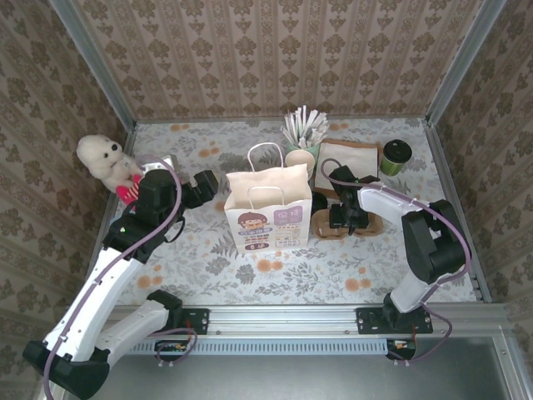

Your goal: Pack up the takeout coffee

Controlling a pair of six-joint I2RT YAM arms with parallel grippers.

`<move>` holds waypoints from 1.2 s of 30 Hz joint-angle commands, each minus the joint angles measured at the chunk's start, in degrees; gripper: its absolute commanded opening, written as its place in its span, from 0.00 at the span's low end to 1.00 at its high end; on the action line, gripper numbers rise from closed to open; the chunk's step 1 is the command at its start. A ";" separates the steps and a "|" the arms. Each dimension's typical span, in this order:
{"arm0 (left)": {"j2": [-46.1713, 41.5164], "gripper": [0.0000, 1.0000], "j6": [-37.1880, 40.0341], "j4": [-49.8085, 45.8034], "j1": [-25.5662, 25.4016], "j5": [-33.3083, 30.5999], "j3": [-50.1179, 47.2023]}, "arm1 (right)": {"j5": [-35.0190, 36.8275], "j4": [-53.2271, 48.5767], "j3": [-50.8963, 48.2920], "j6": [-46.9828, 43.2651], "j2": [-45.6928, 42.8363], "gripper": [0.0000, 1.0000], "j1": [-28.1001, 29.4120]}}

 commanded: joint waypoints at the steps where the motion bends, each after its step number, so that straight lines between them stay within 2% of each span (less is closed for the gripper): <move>1: 0.09 1.00 -0.56 1.48 0.59 0.70 -0.14 | 1.84 -0.60 0.69 0.65 1.35 0.58 0.36; 7: 0.18 1.00 -0.57 1.46 1.42 0.44 0.22 | 1.88 -0.75 0.58 0.70 0.66 0.57 0.40; 10: 1.12 1.00 -0.13 2.49 2.70 1.07 0.62 | 2.40 -0.66 -0.04 0.71 -1.49 0.45 0.49; 12: 1.91 1.00 0.23 2.62 3.88 2.39 1.51 | 2.94 -0.96 -0.47 0.84 -2.88 0.44 0.52; 21: 6.71 1.00 6.23 4.83 8.88 16.66 6.69 | 7.54 0.80 -6.58 1.45 -13.00 0.40 0.56; 25: 12.26 1.00 14.08 6.69 8.90 26.65 12.82 | 9.22 0.22 -9.40 2.19 -20.67 0.37 0.61; 28: 19.71 1.00 23.58 4.80 8.45 36.28 21.51 | 9.31 -0.52 -9.49 2.67 -26.12 0.37 0.56; 32: 28.93 1.00 35.22 3.11 7.61 43.47 32.30 | 8.22 -2.69 -6.75 2.83 -32.09 0.36 0.47; 34: 33.45 1.00 40.52 -0.01 7.42 50.75 38.00 | 6.78 -4.39 -5.09 2.57 -33.76 0.35 0.40; 36: 38.26 1.00 45.86 -4.86 6.91 54.59 44.24 | 5.69 -6.28 -3.52 2.47 -34.77 0.35 0.43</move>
